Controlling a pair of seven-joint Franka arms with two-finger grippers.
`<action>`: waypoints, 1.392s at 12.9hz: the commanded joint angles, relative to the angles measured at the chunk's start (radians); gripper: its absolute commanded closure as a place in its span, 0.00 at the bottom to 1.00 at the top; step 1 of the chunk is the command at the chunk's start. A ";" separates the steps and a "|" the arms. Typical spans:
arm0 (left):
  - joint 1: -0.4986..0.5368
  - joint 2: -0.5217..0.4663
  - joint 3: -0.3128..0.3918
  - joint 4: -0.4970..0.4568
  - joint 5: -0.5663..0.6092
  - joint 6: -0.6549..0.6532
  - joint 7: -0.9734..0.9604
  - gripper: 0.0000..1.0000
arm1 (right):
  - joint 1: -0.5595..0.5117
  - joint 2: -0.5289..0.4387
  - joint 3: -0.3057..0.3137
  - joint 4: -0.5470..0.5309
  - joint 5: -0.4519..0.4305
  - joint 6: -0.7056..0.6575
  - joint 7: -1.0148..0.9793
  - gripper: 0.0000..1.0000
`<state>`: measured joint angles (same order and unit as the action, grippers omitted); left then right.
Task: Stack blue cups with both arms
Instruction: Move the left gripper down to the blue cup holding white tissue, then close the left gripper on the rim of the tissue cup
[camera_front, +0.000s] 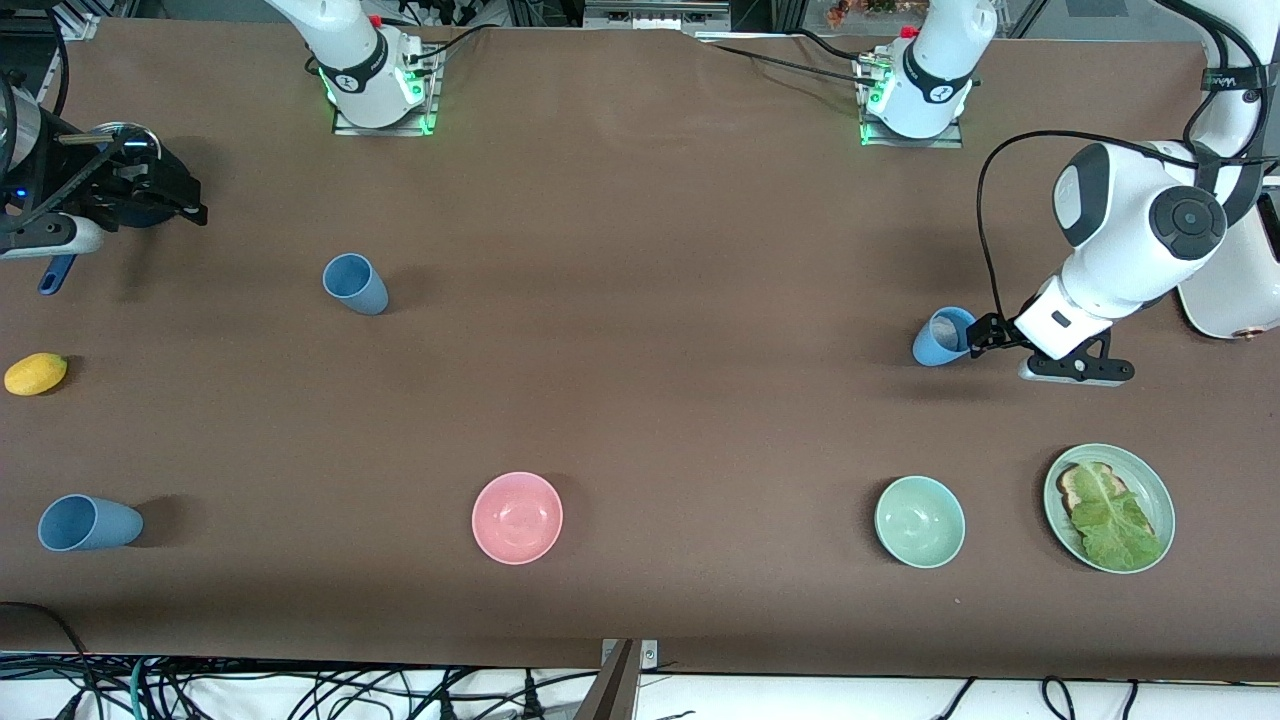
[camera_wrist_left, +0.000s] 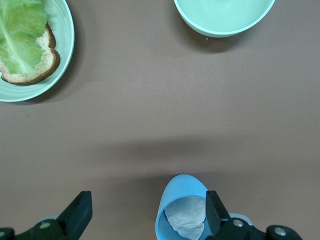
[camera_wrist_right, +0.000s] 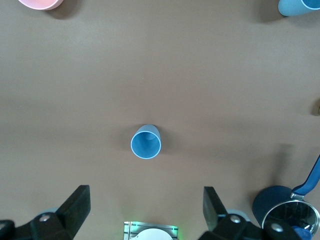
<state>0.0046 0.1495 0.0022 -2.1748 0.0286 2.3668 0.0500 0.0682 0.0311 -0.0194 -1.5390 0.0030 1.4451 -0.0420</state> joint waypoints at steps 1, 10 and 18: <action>0.008 -0.024 -0.001 -0.097 0.020 0.112 0.011 0.00 | -0.002 -0.005 0.001 -0.009 0.002 -0.003 0.008 0.00; 0.031 -0.002 -0.001 -0.229 0.020 0.299 0.083 0.00 | -0.002 -0.004 0.001 -0.009 0.002 -0.002 0.008 0.00; 0.031 -0.001 -0.001 -0.313 0.020 0.417 0.083 0.00 | -0.002 -0.004 0.001 -0.009 0.002 -0.002 0.008 0.00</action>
<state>0.0299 0.1560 0.0017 -2.4501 0.0305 2.7316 0.1204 0.0682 0.0338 -0.0194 -1.5425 0.0029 1.4451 -0.0419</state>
